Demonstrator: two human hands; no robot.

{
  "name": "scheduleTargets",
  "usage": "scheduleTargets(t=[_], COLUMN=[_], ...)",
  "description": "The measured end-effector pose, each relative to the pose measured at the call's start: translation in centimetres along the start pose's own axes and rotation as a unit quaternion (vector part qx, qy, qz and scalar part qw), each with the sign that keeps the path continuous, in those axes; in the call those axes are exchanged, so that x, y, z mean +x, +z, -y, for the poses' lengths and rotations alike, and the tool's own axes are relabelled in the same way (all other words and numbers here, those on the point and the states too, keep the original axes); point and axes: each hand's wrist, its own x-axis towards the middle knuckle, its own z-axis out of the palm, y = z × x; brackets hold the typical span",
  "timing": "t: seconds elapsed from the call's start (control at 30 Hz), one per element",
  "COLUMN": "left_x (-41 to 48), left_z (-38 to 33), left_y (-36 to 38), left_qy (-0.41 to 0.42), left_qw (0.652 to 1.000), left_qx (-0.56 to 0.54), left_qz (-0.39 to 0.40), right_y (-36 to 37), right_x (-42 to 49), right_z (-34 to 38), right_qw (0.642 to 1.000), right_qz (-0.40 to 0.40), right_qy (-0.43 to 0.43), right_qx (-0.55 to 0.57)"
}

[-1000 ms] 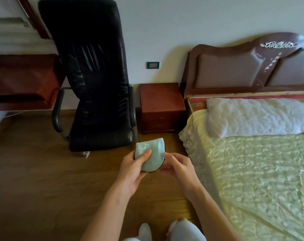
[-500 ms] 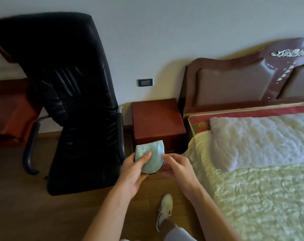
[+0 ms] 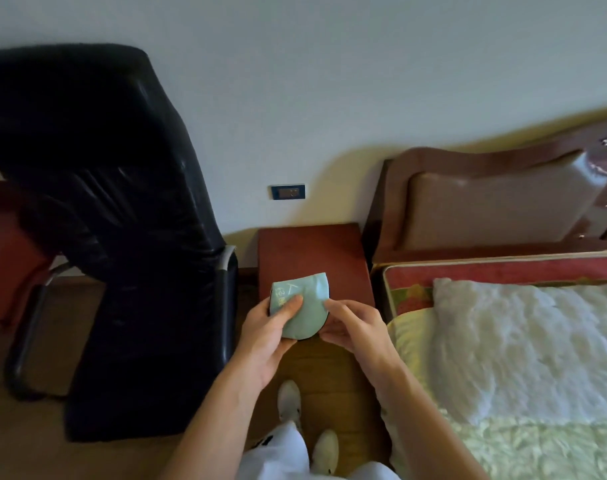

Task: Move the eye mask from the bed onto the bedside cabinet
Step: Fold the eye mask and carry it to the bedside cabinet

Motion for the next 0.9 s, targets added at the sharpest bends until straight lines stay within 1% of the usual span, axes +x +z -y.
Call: scheduleTargets(t=[0.17,0.37,0.53,0.63,0.7,0.77,0.9], left_x=[5.2,12.6,18.9,22.3,24.3,26.4,30.3], left_z=[-2.1,-5.7,-8.0,-8.3,-7.7,-6.7,-3.5], left_y=[1.3,2.1,1.8,1.8,2.0,2.0,2.0], left_qy=[-0.016,-0.03,-0.034,-0.031,-0.037,-0.045,-0.065], left_qw=[1.0,0.999,0.999,0.999,0.999,0.998,0.997], left_qx=[-0.003,-0.016,-0.024,-0.018,-0.026,-0.037,-0.049], left_qz=[0.004,0.013,0.025,0.027,0.009,-0.007,-0.008], right_y=[-0.5,-0.4,0.8,1.0,0.9,0.9,-0.2], right_x=[4.8,12.1,18.6,22.2,24.2,26.2,30.6], right_z=[2.1,5.5,7.1,6.8,6.1,4.9,1.1], right_qw=[1.0,0.999,0.997,0.994,0.993,0.991,0.986], right_qz=[0.002,-0.027,-0.046,-0.048,-0.047,-0.05,-0.064], right_qy=[-0.006,0.0,0.002,0.013,0.027,0.038,0.065], right_qx=[-0.007,-0.022,-0.067,-0.094,-0.103,-0.115,-0.142])
